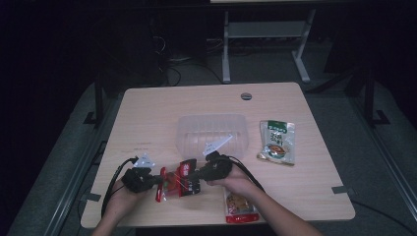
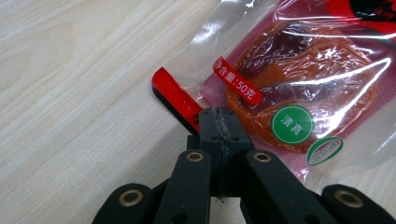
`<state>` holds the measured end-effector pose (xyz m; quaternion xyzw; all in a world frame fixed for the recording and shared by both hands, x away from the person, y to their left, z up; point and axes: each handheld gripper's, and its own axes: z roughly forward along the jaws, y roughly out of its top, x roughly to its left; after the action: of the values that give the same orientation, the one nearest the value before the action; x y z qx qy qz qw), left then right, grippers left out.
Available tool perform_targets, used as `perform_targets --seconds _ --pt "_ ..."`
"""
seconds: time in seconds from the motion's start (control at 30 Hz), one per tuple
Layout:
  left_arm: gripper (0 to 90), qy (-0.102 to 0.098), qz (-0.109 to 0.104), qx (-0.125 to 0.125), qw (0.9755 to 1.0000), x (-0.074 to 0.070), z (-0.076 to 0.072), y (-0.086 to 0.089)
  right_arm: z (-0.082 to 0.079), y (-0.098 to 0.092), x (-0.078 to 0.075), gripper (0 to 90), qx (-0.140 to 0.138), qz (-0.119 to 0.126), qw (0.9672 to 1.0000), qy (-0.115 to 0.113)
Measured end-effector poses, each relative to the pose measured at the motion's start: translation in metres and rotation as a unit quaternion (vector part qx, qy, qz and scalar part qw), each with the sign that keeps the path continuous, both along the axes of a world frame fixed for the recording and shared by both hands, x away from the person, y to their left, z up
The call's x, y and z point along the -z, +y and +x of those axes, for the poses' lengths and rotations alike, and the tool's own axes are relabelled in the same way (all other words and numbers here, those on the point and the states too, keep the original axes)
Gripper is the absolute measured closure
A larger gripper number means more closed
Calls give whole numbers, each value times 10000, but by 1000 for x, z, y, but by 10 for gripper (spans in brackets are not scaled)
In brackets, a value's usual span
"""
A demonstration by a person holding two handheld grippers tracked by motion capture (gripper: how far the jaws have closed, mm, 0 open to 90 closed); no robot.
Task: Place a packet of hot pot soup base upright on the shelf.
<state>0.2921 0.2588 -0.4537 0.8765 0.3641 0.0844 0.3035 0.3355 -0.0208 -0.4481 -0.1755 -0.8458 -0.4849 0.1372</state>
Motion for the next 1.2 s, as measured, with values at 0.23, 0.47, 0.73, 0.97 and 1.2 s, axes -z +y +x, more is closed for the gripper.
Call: perform_targets --seconds 0.23,0.47,0.73,0.97,1.2 --pt "899 -34 162 95 9998 -1 -1 -1 -1 0 -3 900 -127 421 9984 353" --pt "899 -223 -244 -32 9994 -12 -4 2 -7 2 -16 900 -263 716 9967 289" --pt "898 -493 -530 75 9973 -26 -10 1 -8 -3 -30 900 -245 1003 9943 268" --pt "870 -458 -545 80 9974 -25 -12 7 -10 -13 -45 900 -221 1146 9931 109" --pt "658 -339 -467 87 9983 -22 -16 13 -9 -25 -59 900 -145 1172 9930 -67"
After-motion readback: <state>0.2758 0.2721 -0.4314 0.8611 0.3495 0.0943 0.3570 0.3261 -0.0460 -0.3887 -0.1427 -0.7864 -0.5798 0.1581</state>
